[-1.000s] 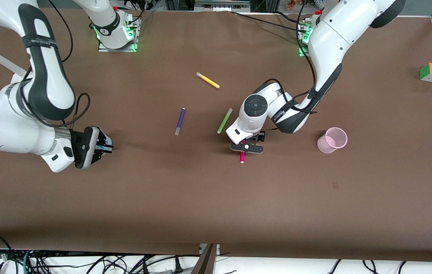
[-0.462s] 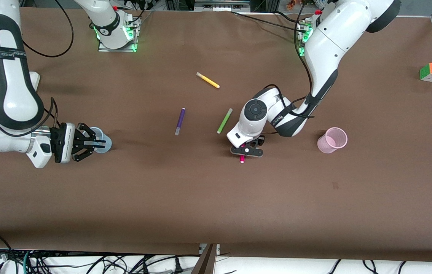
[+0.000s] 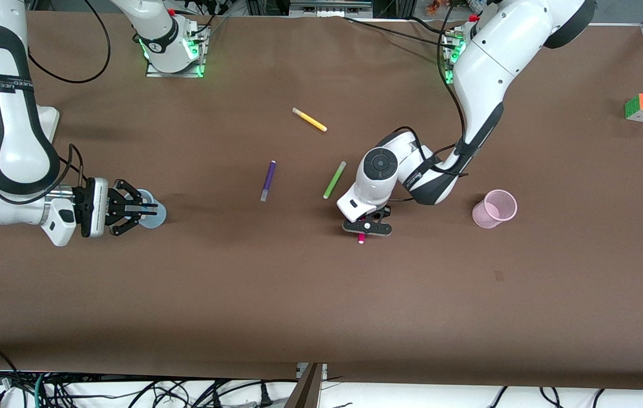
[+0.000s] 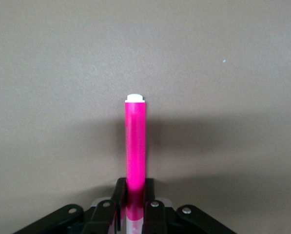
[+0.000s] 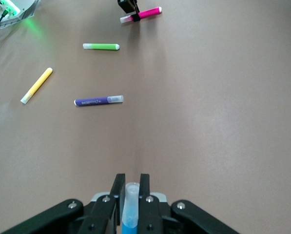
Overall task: Place pink and blue markers in matching cups
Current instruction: 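Move the blue marker over the blue cup while the left gripper lifts the pink marker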
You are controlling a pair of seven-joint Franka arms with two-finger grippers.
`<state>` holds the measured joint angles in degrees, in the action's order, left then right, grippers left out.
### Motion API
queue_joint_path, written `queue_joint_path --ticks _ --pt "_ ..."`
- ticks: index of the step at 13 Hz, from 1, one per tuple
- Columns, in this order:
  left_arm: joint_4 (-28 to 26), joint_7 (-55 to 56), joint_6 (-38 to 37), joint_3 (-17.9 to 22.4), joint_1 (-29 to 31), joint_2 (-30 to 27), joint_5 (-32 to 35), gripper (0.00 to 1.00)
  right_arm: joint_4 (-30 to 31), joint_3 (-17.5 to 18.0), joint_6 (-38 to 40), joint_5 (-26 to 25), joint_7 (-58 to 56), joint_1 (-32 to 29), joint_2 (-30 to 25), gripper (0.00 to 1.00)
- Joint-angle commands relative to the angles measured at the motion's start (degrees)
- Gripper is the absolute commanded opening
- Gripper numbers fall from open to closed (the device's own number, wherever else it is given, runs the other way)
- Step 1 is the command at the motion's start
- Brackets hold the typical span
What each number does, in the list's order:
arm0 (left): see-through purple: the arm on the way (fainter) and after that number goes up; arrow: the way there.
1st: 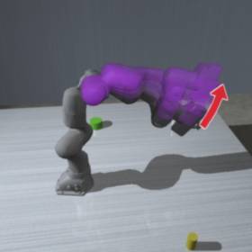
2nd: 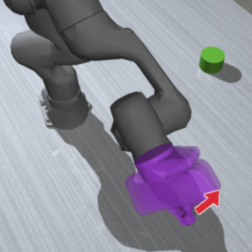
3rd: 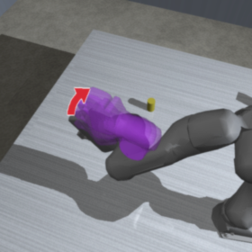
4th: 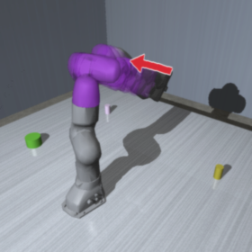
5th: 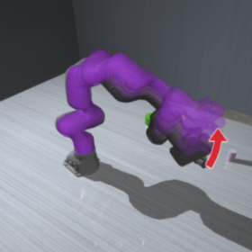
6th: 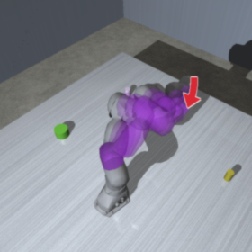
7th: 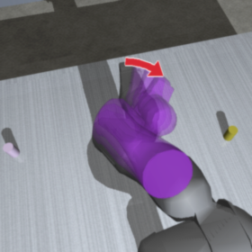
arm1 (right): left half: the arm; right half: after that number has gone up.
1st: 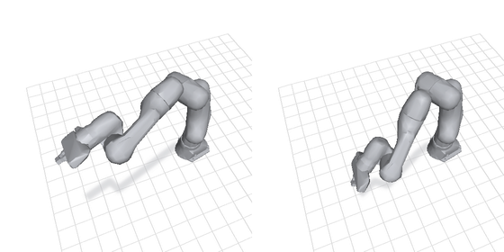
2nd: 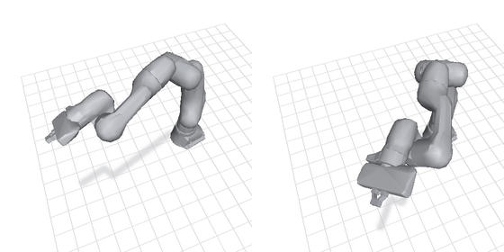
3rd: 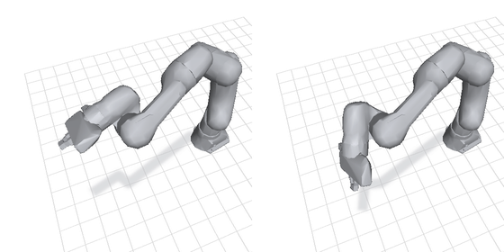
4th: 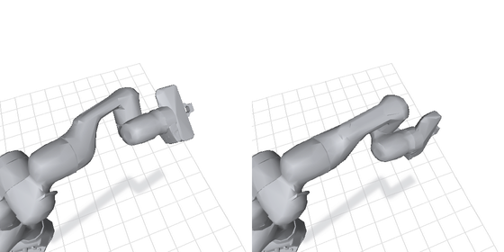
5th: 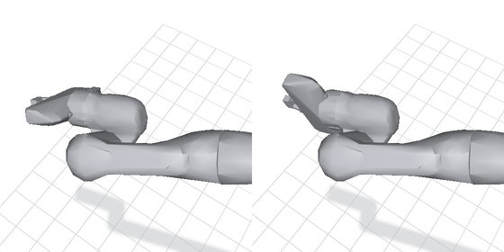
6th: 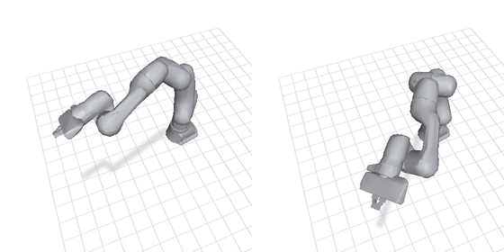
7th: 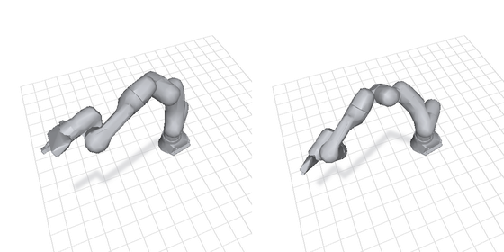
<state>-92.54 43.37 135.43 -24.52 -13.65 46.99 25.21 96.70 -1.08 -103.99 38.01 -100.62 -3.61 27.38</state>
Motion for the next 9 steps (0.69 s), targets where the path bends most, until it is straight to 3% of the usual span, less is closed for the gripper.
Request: queue_joint_path --ticks 1,4,5,6,7,9 --pt "1.31 0.31 0.01 0.35 0.11 -0.41 1.51 0.00 2.35 0.02 0.54 1.80 -2.56 -1.13 -1.80 0.05" --pt "1.57 0.05 -5.67 -1.57 3.70 -4.97 -2.42 0.00 3.14 -0.76 1.50 1.80 -2.91 -1.31 -1.89 0.07" --pt "1.83 0.05 -9.18 -3.15 5.98 -6.81 -5.67 0.00 3.14 -1.20 1.69 1.80 -3.00 -1.31 -1.89 0.17" --pt "2.44 -0.30 -12.61 -5.00 8.00 -8.65 -7.01 0.00 3.14 -1.47 1.69 1.80 -2.57 -1.31 -1.89 0.50" --pt "2.80 -3.08 -17.00 -6.15 9.68 -10.33 -7.02 0.00 3.05 -1.56 1.69 1.80 -1.95 -1.31 -1.89 0.99" --pt "3.24 -12.12 -23.87 -7.03 13.19 -14.80 -9.55 0.00 2.00 -1.65 1.60 1.89 2.41 -1.31 -1.98 1.00"
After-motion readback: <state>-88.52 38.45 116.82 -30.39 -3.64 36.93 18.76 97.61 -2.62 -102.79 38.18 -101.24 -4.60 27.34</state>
